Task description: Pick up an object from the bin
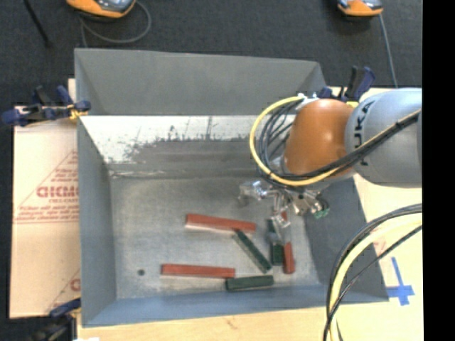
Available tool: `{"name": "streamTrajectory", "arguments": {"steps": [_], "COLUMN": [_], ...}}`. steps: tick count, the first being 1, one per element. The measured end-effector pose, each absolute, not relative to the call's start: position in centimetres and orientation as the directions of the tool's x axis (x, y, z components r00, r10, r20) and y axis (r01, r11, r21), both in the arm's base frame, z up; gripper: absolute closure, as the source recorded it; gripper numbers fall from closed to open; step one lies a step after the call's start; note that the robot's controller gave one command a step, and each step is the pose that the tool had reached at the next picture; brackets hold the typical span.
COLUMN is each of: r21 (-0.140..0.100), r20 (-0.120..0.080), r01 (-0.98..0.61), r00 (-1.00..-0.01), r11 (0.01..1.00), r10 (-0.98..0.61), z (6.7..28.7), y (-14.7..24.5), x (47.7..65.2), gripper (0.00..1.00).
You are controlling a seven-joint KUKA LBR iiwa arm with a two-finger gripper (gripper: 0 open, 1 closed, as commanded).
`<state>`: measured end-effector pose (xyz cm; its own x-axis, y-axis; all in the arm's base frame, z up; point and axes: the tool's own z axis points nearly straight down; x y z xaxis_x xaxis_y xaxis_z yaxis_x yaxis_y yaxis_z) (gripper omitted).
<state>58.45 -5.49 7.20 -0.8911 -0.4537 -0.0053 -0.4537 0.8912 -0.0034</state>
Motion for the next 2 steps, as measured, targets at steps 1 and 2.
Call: {"name": "streamTrajectory", "arguments": {"steps": [1,2], "r21": [0.001,-0.001], "r20": [-0.003,-0.003], "r01": [-0.600,-0.598], "r00": [-0.800,-0.801], "r11": [0.800,0.801], "r10": [-0.600,-0.598], "z": [7.05,7.07], "y": [1.95,1.75], "x": [55.83,55.89], "gripper": [0.00,1.00]}}
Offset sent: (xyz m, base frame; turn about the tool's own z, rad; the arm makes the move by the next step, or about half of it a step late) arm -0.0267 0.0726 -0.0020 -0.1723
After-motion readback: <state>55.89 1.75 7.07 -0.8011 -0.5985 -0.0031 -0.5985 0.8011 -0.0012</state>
